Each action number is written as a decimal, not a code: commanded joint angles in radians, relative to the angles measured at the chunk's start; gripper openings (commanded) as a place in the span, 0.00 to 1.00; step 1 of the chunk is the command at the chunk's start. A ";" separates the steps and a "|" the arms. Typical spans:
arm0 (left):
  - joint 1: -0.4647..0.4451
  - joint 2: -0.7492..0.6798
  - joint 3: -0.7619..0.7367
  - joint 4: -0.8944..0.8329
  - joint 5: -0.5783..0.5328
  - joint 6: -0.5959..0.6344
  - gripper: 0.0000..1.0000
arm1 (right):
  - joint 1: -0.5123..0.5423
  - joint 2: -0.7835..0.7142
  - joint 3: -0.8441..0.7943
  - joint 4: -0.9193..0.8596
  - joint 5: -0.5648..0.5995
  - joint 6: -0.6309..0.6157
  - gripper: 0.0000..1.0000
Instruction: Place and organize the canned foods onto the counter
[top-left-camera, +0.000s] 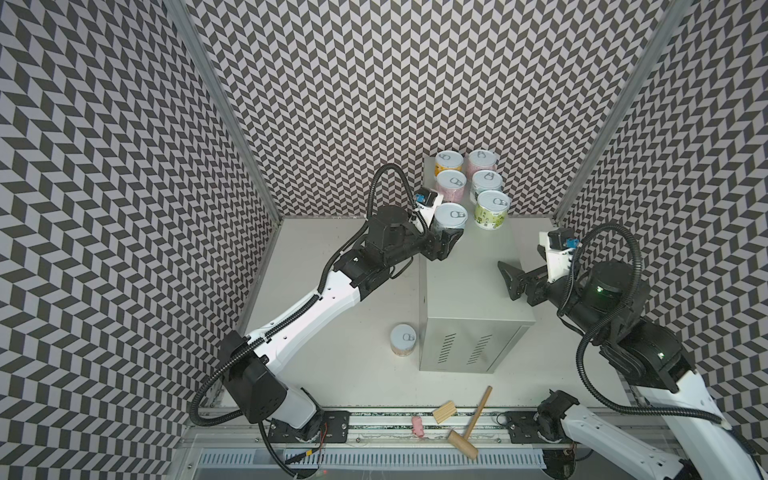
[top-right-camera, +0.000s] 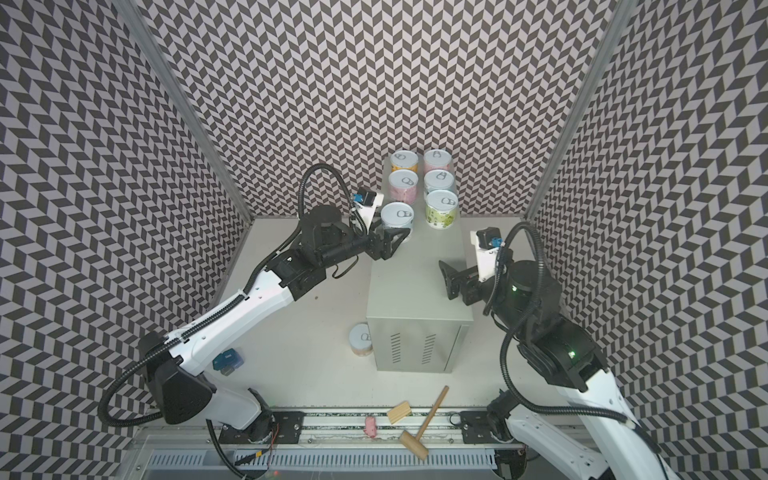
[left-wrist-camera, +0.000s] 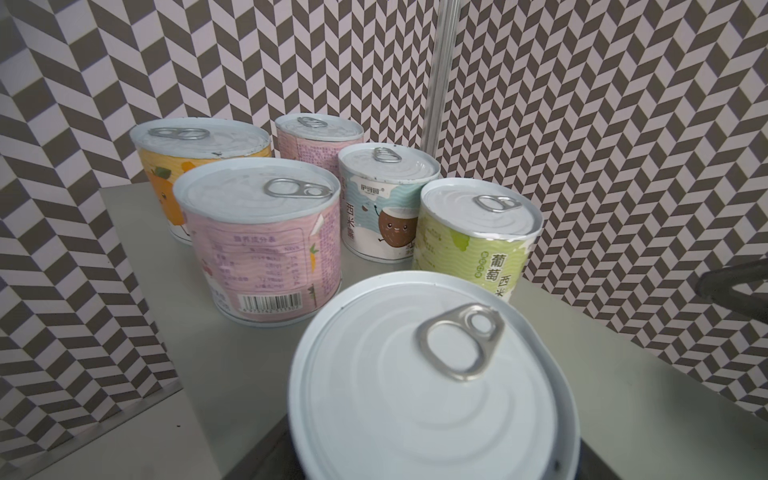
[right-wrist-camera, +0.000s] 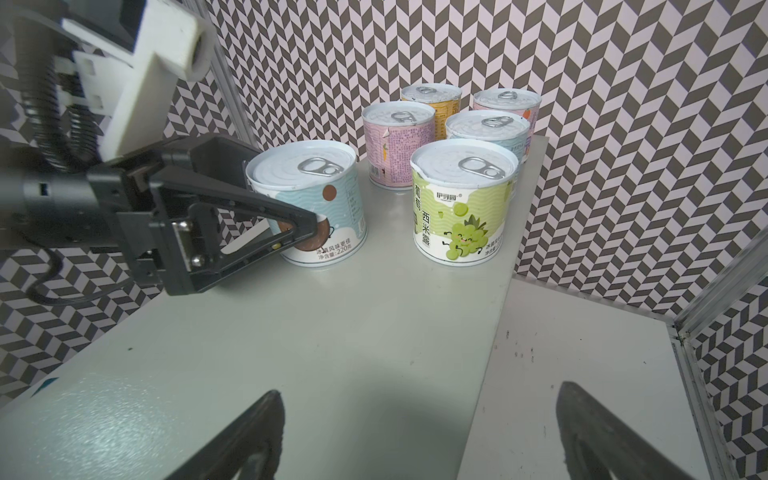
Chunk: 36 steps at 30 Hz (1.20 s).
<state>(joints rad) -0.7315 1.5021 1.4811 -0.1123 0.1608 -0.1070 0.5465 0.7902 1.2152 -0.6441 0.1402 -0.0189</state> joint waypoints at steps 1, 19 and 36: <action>0.012 0.014 -0.017 0.059 -0.011 0.029 0.76 | -0.003 -0.010 0.012 0.044 -0.008 -0.009 0.99; 0.019 0.081 -0.074 0.167 -0.007 0.065 0.76 | -0.003 0.010 0.025 0.044 -0.007 -0.004 0.99; 0.049 0.144 -0.036 0.162 0.020 0.053 0.76 | -0.003 0.006 0.019 0.053 0.004 -0.004 0.99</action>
<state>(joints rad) -0.6933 1.6039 1.4570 0.1318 0.1791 -0.0532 0.5465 0.8017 1.2182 -0.6430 0.1375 -0.0185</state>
